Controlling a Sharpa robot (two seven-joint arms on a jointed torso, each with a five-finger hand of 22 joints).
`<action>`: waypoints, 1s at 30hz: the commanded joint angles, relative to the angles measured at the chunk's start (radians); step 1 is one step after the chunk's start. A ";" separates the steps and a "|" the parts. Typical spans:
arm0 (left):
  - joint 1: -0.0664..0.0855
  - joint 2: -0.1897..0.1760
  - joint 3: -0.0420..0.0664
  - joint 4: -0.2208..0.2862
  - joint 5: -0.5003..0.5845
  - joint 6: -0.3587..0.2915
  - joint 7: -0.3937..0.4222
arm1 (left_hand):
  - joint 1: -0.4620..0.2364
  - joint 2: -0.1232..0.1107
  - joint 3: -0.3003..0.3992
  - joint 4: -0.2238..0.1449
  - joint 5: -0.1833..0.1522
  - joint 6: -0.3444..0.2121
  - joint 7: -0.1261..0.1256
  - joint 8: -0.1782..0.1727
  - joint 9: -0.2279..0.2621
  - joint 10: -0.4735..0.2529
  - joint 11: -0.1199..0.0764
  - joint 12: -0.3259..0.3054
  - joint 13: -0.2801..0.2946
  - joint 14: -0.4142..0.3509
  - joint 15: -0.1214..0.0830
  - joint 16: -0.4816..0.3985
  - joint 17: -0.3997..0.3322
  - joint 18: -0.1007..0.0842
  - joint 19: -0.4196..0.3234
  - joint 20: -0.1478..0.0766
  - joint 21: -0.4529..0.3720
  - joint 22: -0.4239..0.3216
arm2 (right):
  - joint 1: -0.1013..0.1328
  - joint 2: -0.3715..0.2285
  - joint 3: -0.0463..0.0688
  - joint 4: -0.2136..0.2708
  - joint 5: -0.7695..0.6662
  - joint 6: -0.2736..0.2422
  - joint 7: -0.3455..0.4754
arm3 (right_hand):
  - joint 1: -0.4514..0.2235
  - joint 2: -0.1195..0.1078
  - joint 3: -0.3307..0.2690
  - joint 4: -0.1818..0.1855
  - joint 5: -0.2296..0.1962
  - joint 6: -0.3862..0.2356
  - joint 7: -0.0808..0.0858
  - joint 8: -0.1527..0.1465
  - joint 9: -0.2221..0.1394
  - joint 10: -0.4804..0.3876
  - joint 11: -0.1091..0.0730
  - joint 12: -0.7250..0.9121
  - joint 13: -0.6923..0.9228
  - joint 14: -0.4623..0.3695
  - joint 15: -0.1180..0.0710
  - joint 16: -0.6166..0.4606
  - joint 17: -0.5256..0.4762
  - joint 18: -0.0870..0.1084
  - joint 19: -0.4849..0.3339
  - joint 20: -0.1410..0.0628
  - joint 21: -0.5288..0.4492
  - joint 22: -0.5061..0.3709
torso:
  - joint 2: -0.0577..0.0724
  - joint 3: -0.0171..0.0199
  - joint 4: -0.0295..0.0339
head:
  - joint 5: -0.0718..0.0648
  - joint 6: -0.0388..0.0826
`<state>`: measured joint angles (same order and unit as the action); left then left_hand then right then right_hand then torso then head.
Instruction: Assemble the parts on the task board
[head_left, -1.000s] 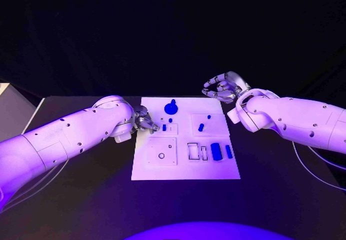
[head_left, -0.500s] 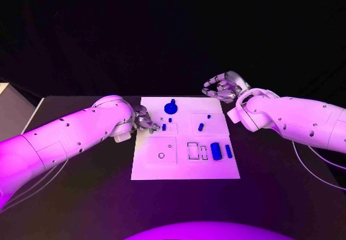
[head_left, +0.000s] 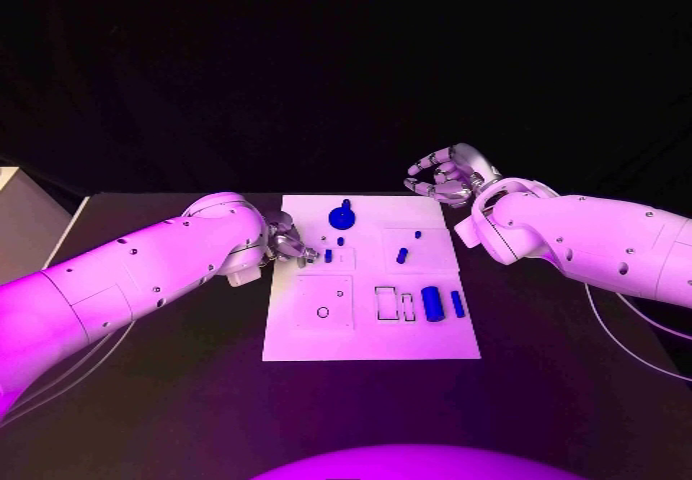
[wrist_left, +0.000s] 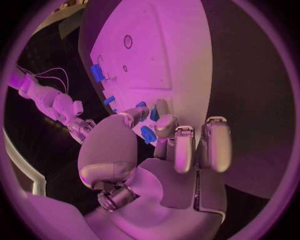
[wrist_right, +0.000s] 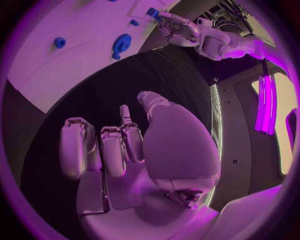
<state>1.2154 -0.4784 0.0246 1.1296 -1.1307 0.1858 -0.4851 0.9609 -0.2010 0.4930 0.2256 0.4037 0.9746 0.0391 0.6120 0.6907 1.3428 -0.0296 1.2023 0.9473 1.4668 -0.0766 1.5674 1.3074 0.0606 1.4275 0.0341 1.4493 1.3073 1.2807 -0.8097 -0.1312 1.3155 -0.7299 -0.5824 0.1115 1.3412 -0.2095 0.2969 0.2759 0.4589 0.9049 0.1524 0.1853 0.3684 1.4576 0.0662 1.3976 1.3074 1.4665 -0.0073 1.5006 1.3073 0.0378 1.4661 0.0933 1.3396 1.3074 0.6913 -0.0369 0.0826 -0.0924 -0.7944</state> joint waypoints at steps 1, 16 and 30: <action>-0.004 -0.007 -0.002 0.011 0.009 -0.006 -0.009 | 0.017 -0.004 -0.025 0.013 -0.019 0.002 0.003 -0.003 -0.001 -0.002 0.003 -0.006 -0.002 0.104 0.001 0.003 0.263 -0.008 0.001 0.001 -0.002 0.067 | 0.000 0.000 0.000 0.000 -0.009 0.013 0.006 | -0.002 -0.010 0.003 0.000 0.004 -0.009 0.001 -0.004 0.001 0.000 -0.001 -0.001 0.130 0.066 -0.005 -0.004 0.103 0.013 0.022 -0.004 -0.004 0.121 | 0.001 -0.0003 -0.0007 | 0.000 0.000; -0.005 -0.052 0.034 0.077 0.090 -0.066 0.004 | 0.034 0.000 -0.121 0.067 -0.166 -0.001 0.007 -0.011 -0.008 -0.012 0.007 -0.017 -0.019 0.104 0.004 0.003 0.263 -0.005 -0.005 0.003 -0.009 0.059 | -0.001 0.000 0.000 -0.001 -0.009 0.013 0.007 | -0.003 -0.011 0.005 -0.001 0.004 -0.010 0.001 -0.004 0.002 0.000 -0.001 -0.001 0.129 0.066 -0.005 -0.004 0.104 0.013 0.023 -0.004 -0.004 0.121 | 0.001 -0.0005 0.0004 | -0.002 -0.001; -0.006 -0.123 0.114 0.124 0.168 -0.156 0.026 | 0.125 0.062 -0.120 0.064 -0.148 -0.113 0.048 -0.035 -0.019 -0.171 0.042 -0.161 -0.236 0.080 0.030 -0.034 0.202 0.019 -0.079 0.020 -0.081 -0.036 | -0.001 -0.006 0.000 0.001 -0.009 0.011 0.008 | -0.003 -0.011 0.005 -0.001 0.004 -0.010 0.001 -0.004 0.002 0.000 -0.001 -0.001 0.129 0.066 -0.005 -0.004 0.104 0.013 0.023 -0.004 -0.004 0.121 | -0.001 0.0012 0.0020 | 0.000 0.000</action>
<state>1.2092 -0.5988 0.1373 1.2483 -1.0174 0.0827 -0.4816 1.0781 -0.1418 0.3682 0.2908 0.2524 0.8680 0.0846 0.5807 0.6728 1.1795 0.0099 1.0459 0.7185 1.4667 -0.0514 1.5364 1.3074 0.0604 1.3531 0.0543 1.3710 1.2738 1.2803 -0.8148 -0.1312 1.3154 -0.7303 -0.5819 0.1118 1.3412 -0.2095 0.2969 0.2759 0.4589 0.9020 0.1553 0.1853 0.3692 1.4576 0.0662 1.3977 1.3081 1.4665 -0.0073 1.5006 1.3073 0.0378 1.4661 0.0933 1.3397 1.3081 0.6911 -0.0362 0.0839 -0.0947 -0.7952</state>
